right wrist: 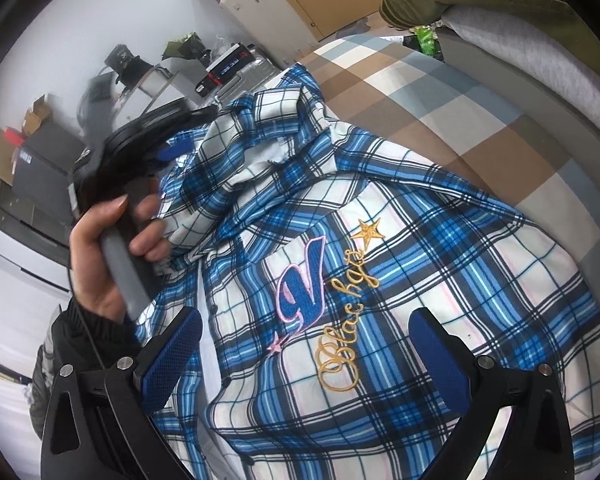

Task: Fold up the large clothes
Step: 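Release the sleeve with the left gripper and smooth the shirt front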

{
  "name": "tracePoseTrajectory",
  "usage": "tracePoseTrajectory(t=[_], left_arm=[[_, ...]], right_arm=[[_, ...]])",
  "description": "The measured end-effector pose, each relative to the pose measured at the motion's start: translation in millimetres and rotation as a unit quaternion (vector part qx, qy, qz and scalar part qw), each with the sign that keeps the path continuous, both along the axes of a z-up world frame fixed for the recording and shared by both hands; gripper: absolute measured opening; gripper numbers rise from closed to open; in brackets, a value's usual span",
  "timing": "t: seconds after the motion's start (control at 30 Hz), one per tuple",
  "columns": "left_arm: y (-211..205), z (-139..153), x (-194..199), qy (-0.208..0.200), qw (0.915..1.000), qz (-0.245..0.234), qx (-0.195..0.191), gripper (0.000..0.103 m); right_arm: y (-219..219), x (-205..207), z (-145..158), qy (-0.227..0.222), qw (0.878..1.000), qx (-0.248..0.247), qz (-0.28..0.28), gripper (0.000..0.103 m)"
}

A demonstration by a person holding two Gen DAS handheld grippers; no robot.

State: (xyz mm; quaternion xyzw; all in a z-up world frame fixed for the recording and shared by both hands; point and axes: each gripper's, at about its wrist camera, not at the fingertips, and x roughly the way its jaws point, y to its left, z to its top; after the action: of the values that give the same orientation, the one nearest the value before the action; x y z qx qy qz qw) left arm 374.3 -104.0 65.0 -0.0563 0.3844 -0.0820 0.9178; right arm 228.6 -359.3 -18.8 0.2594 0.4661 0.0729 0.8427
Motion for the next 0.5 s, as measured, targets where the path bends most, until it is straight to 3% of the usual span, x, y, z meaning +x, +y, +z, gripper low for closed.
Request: tracePoseTrajectory(t=[0.13, 0.27, 0.37, 0.4, 0.43, 0.5], left_arm=[[58.0, -14.0, 21.1, 0.026, 0.9949, 0.095, 0.020, 0.060], [64.1, -47.8, 33.2, 0.093, 0.9888, 0.075, 0.089, 0.060], [66.8, -69.9, 39.2, 0.124, 0.9836, 0.071, 0.109, 0.057], [70.3, -74.6, 40.8, 0.127, 0.9841, 0.073, 0.100, 0.032], [74.8, -79.0, 42.2, 0.128, 0.9841, 0.081, 0.093, 0.000], [80.6, -77.6, 43.0, 0.122, 0.9852, 0.087, 0.084, 0.000]], right_arm=[[-0.1, -0.5, 0.4, 0.001, 1.000, 0.000, -0.002, 0.103], [3.7, 0.1, -0.4, 0.003, 1.000, -0.005, 0.003, 0.103], [7.8, 1.1, -1.7, 0.006, 1.000, -0.011, 0.008, 0.103], [8.9, 1.6, -2.3, 0.007, 1.000, -0.013, 0.009, 0.103], [9.6, 2.0, -3.0, 0.009, 1.000, -0.015, 0.009, 0.103], [9.3, 2.9, -4.7, 0.012, 1.000, -0.017, 0.008, 0.103]])
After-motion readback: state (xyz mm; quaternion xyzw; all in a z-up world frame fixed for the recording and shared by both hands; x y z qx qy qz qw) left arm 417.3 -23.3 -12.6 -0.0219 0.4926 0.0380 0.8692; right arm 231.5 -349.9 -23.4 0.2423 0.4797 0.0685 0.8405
